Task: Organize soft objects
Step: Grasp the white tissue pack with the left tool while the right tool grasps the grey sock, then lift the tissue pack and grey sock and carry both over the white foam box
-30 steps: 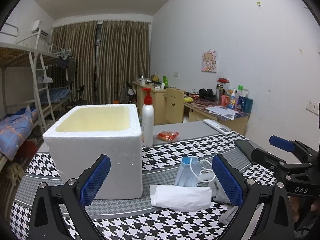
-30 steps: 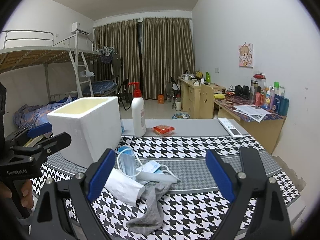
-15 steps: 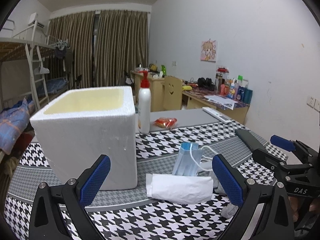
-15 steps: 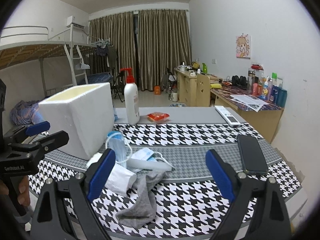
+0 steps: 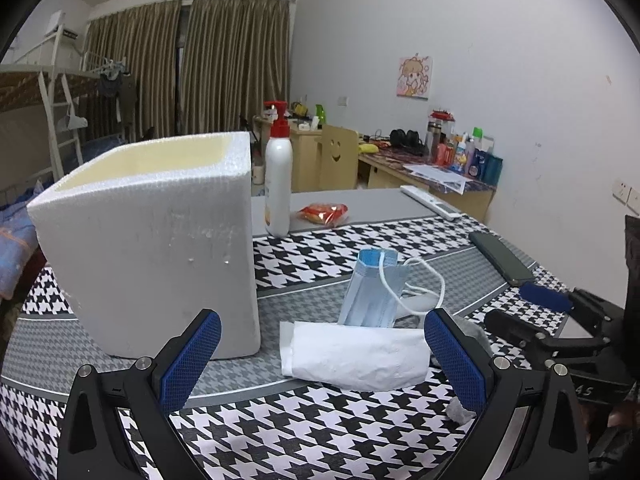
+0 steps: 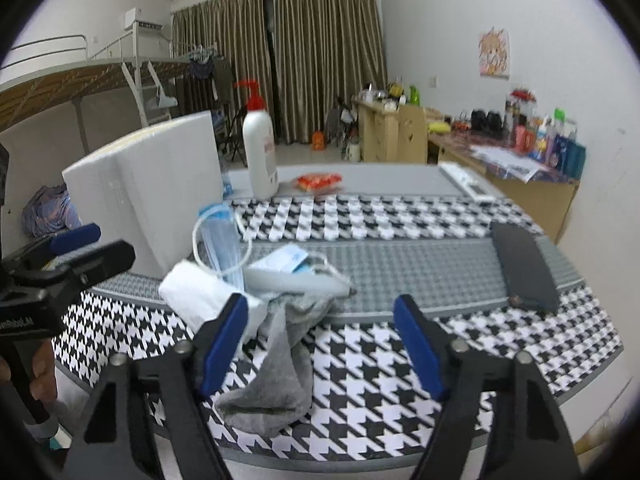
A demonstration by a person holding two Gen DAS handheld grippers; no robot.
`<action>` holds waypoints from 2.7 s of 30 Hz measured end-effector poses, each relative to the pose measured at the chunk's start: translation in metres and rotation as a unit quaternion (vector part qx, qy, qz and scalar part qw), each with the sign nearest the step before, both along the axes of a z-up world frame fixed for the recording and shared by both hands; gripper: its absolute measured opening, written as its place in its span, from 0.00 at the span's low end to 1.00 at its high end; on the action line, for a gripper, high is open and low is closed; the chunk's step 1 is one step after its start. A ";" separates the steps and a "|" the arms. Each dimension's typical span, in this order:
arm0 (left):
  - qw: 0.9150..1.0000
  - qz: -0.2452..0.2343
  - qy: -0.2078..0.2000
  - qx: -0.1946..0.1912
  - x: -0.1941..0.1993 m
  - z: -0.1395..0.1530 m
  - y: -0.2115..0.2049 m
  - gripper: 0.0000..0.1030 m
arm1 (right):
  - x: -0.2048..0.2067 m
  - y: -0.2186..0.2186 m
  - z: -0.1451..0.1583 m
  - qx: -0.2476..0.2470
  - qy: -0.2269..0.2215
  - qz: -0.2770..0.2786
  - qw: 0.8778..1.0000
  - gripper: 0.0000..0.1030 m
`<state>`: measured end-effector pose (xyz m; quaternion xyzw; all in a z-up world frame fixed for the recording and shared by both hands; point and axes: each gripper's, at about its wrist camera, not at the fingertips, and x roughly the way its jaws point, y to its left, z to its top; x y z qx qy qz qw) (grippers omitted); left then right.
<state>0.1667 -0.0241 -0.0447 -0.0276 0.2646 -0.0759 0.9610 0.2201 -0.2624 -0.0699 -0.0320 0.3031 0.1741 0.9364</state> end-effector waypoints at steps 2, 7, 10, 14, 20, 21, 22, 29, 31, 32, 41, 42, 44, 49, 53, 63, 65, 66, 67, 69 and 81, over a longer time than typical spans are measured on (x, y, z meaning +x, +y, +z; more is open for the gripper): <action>1.000 -0.001 0.004 0.002 0.002 -0.003 -0.001 0.99 | 0.002 0.001 -0.006 -0.001 0.011 0.003 1.000 0.68; 1.000 -0.002 0.013 0.012 0.007 -0.008 -0.003 0.99 | 0.010 -0.001 -0.015 0.000 0.037 0.002 0.999 0.53; 1.000 0.000 0.017 0.006 0.010 -0.010 -0.002 0.99 | 0.012 0.000 -0.020 0.005 0.050 0.011 0.999 0.52; 1.000 0.000 0.026 0.006 0.015 -0.013 -0.004 0.99 | 0.014 0.005 -0.027 0.001 0.064 0.025 0.998 0.52; 0.999 -0.006 0.042 0.006 0.022 -0.020 -0.009 0.99 | 0.016 0.009 -0.036 0.001 0.084 0.044 0.995 0.27; 0.999 -0.007 0.045 0.006 0.023 -0.021 -0.009 0.99 | 0.016 0.010 -0.037 0.001 0.086 0.048 0.995 0.25; 0.999 -0.009 0.048 0.006 0.024 -0.023 -0.010 0.99 | 0.016 0.010 -0.037 0.000 0.088 0.054 0.995 0.20; 0.997 -0.026 0.063 0.022 0.028 -0.029 -0.023 0.99 | 0.008 -0.008 -0.025 0.012 0.068 0.058 0.996 0.09; 0.997 -0.033 0.068 0.023 0.028 -0.031 -0.026 0.99 | 0.008 -0.013 -0.025 0.012 0.065 0.048 0.997 0.09; 0.997 -0.035 0.069 0.024 0.029 -0.031 -0.027 0.99 | 0.008 -0.015 -0.026 0.012 0.067 0.044 0.997 0.09; 0.994 -0.010 0.109 0.028 0.043 -0.044 -0.026 0.99 | 0.013 -0.019 -0.032 0.011 0.075 0.032 0.997 0.09; 0.993 -0.009 0.116 0.027 0.045 -0.047 -0.025 0.98 | 0.013 -0.019 -0.033 0.011 0.076 0.032 0.997 0.09; 0.991 -0.008 0.128 0.023 0.048 -0.051 -0.024 0.91 | 0.013 -0.021 -0.034 0.016 0.077 0.033 0.996 0.09; 0.988 -0.006 0.154 0.013 0.054 -0.059 -0.022 0.86 | 0.013 -0.021 -0.035 0.018 0.074 0.037 0.996 0.09; 0.986 -0.004 0.169 0.015 0.057 -0.063 -0.021 0.75 | 0.013 -0.022 -0.036 0.020 0.075 0.038 0.996 0.09; 0.985 0.011 0.166 0.048 0.054 -0.062 -0.020 0.33 | 0.012 -0.020 -0.036 0.017 0.077 0.037 0.996 0.09; 0.985 0.009 0.165 0.043 0.053 -0.061 -0.018 0.23 | 0.012 -0.019 -0.036 0.015 0.076 0.036 0.996 0.09; 0.985 0.005 0.165 0.042 0.052 -0.061 -0.018 0.19 | 0.012 -0.019 -0.036 0.014 0.075 0.035 0.996 0.09; 0.985 -0.002 0.164 0.043 0.051 -0.061 -0.019 0.18 | 0.012 -0.019 -0.036 0.013 0.075 0.034 0.997 0.09; 0.986 -0.012 0.163 0.040 0.050 -0.060 -0.020 0.12 | 0.011 -0.020 -0.035 0.011 0.073 0.033 0.997 0.09; 0.991 -0.026 0.126 0.035 0.031 -0.040 -0.015 0.10 | 0.016 -0.017 -0.037 -0.004 0.078 0.028 0.997 0.42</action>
